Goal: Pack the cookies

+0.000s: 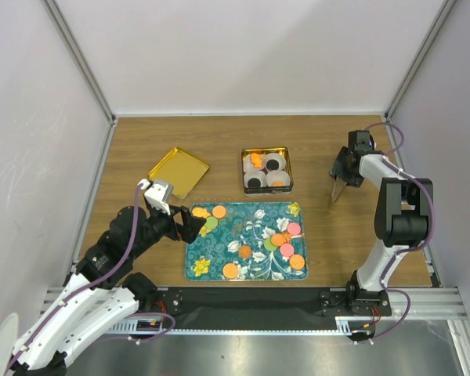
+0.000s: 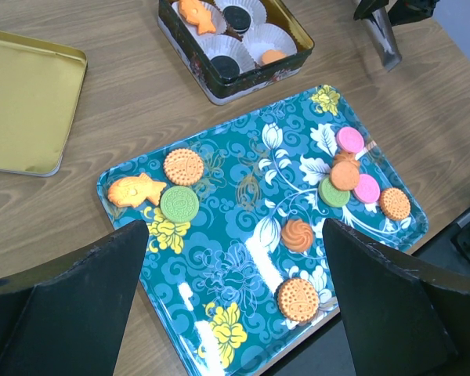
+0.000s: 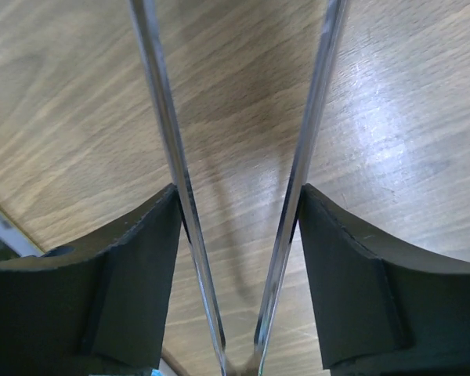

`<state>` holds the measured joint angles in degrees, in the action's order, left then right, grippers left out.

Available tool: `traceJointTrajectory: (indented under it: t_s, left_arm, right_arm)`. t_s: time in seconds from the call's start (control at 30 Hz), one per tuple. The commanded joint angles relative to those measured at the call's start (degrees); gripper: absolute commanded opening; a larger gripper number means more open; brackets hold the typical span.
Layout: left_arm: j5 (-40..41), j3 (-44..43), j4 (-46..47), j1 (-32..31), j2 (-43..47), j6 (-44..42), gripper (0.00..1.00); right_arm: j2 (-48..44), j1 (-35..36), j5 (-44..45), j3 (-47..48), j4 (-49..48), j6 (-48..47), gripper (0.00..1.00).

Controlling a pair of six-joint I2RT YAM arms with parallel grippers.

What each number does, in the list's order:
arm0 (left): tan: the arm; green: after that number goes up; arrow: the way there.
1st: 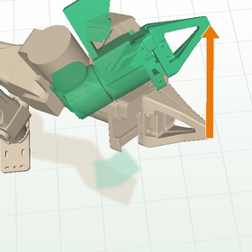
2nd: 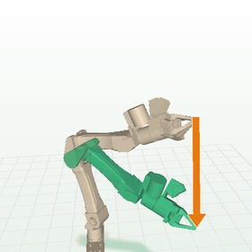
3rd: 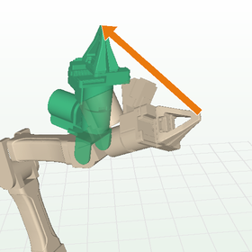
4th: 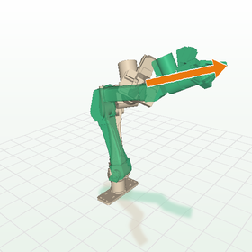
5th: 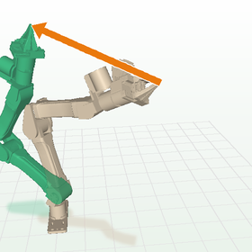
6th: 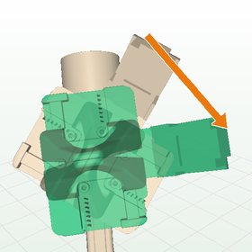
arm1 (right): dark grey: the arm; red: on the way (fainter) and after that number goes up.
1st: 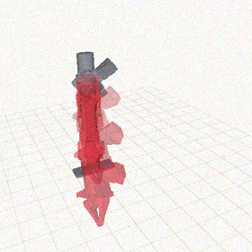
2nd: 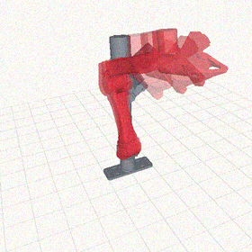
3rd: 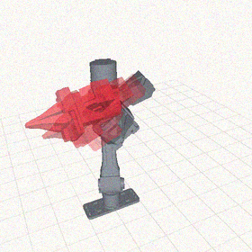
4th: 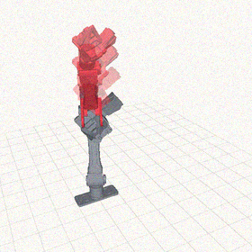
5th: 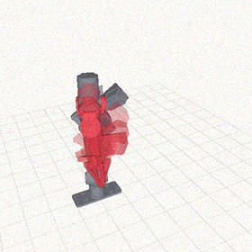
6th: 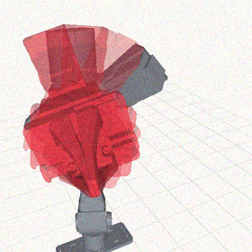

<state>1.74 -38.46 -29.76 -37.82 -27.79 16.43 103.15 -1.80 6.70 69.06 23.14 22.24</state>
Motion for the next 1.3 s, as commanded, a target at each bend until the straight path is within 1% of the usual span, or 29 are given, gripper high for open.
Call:
traceJointTrajectory:
  t_s: [0.0,0.2,0.27,0.4,0.5,0.53,0.6,0.67,0.93,0.97,1.03,1.07,1.1,1.27]
  left_arm:
    - [-0.5,-1.4,1.1,-0.4,-0.8,-0.4,1.0]
    - [-0.2,-1.4,1.1,-0.5,-2.2,-0.4,1.0]
    - [0.1,-1.4,1.1,-0.5,-2.6,-0.3,1.0]
    - [0.9,-1.4,0.8,-0.4,-3.7,-0.1,1.0]
    - [1.4,-1.5,0.7,-0.4,-4.6,0.0,1.0]
    - [1.4,-1.5,0.8,-0.4,-4.8,0.0,1.0]
    - [1.5,-1.5,0.8,-0.4,-5.1,0.2,1.0]
    - [1.7,-1.4,0.8,-0.4,-5.1,0.1,1.0]
    - [2.1,-1.8,0.8,-0.5,-7.5,0.4,1.0]
    - [2.2,-1.9,0.7,-0.4,-8.1,0.4,1.0]
    - [2.6,-2.1,0.5,-0.4,-8.6,0.3,1.0]
    - [2.7,-2.2,0.2,-0.5,-9.1,0.4,1.0]
    - [3.4,-2.5,0.1,-0.4,-9.4,0.4,1.0]
    - [5.6,-4.0,-0.6,-0.3,-11.8,0.7,1.0]
  right_arm:
    - [0.8,-0.3,-0.6,2.0,-1.9,-0.5,0.65]
    - [2.5,-0.4,-2.7,0.7,-1.0,-1.3,0.72]
    - [2.1,-0.4,-2.9,-0.1,-1.0,-1.4,0.77]
    - [0.8,-0.5,-3.3,-1.6,-1.2,-1.1,0.91]
    - [-0.3,-0.5,-3.7,-2.3,-0.9,-1.0,0.94]
    - [-0.8,-0.5,-3.7,-2.5,-0.8,-0.9,0.96]
    - [-2.6,-0.5,-3.8,-3.9,-0.8,-0.5,0.98]
    - [-6.3,-0.6,-3.5,-5.1,-0.7,-0.4,1.0]
    - [-20.3,-0.6,-3.7,-9.2,1.2,-0.1,1.0]
    - [-23.6,-0.2,-5.6,-10.5,0.9,0.0,1.0]
    - [-26.5,0.7,-6.0,-11.6,0.9,0.7,1.0]
    - [-28.3,1.3,-5.5,-12.3,0.9,0.7,1.0]
    - [-31.0,3.8,-4.8,-12.5,1.5,0.7,1.0]
    - [-37.2,11.3,-1.6,-12.8,2.7,1.2,1.0]
